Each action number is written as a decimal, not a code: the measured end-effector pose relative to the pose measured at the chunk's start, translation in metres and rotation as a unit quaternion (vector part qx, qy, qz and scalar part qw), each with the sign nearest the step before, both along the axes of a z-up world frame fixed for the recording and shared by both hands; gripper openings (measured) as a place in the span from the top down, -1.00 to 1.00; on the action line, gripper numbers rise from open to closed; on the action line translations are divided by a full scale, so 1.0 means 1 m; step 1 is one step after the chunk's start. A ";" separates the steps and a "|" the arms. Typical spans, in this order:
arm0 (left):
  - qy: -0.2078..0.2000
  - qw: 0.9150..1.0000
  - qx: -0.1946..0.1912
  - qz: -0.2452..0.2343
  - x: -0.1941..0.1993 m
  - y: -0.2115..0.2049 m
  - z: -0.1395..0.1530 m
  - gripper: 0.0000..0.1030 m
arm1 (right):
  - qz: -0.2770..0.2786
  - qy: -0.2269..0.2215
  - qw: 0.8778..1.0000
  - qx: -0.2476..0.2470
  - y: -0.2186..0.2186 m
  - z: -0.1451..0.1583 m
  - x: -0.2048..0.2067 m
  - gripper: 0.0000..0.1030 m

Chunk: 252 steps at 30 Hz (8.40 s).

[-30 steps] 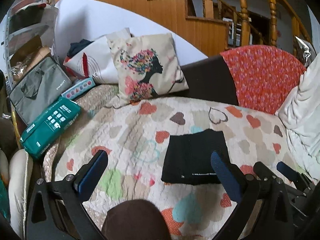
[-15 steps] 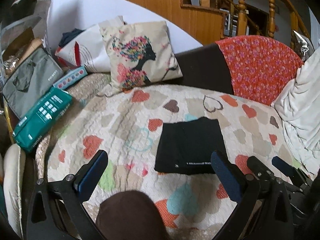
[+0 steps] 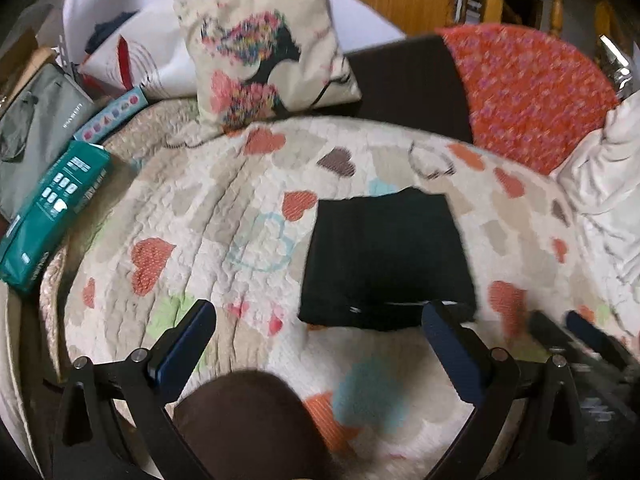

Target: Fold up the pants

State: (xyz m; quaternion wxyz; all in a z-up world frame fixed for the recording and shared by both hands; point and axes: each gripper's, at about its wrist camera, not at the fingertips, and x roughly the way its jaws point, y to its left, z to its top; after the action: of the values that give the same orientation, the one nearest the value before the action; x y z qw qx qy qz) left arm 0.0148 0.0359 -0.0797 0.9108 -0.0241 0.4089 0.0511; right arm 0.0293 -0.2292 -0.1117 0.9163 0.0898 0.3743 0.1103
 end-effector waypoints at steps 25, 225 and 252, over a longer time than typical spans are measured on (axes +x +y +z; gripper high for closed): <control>0.065 0.983 -0.171 0.011 0.139 0.052 -0.140 -1.00 | 0.041 0.141 0.987 0.060 0.024 -0.095 0.195 -0.69; -0.178 0.984 -0.002 -0.020 -0.045 -0.046 0.080 -0.99 | -0.009 -0.025 0.999 0.027 -0.029 0.007 0.002 -0.51; -0.036 0.999 -0.005 -0.039 -0.008 -0.048 0.017 -0.99 | 0.009 0.012 1.000 -0.011 -0.008 -0.017 0.016 -0.54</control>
State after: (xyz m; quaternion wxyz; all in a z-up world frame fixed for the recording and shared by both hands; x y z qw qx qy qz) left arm 0.0067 -0.0121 -0.0626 0.9260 -0.0144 0.3769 0.0129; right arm 0.0448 -0.2374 -0.1290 0.9117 0.0775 0.3873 0.1132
